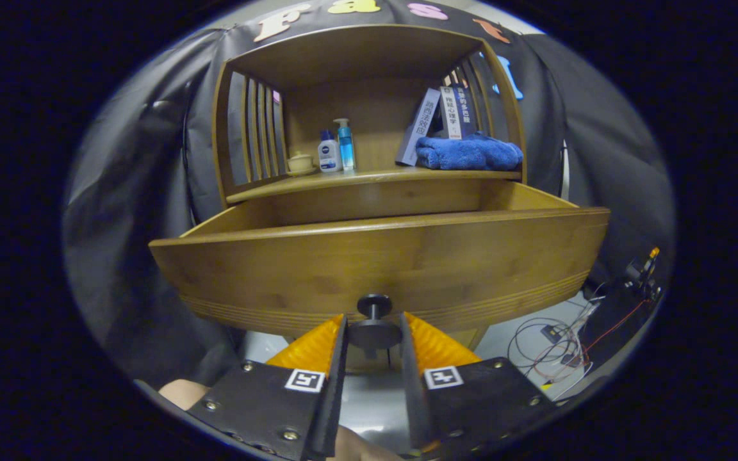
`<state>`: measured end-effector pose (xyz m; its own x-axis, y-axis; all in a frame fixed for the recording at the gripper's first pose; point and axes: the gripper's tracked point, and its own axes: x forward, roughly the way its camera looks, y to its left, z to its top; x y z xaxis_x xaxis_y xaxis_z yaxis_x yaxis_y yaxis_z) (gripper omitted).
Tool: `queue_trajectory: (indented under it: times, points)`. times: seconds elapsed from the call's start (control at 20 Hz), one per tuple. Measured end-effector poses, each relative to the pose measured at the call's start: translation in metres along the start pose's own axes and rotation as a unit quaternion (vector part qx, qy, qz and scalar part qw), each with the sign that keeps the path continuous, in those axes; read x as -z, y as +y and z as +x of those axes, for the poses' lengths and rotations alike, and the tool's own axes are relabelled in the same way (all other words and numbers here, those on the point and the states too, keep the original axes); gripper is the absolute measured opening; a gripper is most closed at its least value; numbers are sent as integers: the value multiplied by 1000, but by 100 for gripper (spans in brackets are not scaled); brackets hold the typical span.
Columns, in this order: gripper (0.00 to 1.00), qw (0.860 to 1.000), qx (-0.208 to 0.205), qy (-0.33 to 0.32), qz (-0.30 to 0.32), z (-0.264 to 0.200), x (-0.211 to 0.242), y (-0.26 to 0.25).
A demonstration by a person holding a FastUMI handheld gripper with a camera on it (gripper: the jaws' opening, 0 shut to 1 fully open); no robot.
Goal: Pull open the drawer, take out the items inside it, and place them on the countertop above the cabinet.
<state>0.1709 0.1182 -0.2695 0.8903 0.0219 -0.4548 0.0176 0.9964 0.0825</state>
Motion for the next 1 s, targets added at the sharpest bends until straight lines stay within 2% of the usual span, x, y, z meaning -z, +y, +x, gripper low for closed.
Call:
queue_trajectory:
  times: [0.2,0.3,0.5,0.55,0.6,0.65,0.85,1.0]
  points:
    - [48,999,-4,-25,-21,-31,-40,1]
    - [48,998,-15,-44,-35,-40,-74,9]
    - [52,995,-39,-62,-67,-19,-142,29]
    - [52,995,-44,-51,-70,-8,-148,33]
    - [58,996,-45,-34,-72,5,-152,35]
    - [60,996,-47,-14,-75,19,-153,36]
    - [87,988,-32,99,-113,74,-132,32]
    - [87,976,-30,171,-131,102,-103,37]
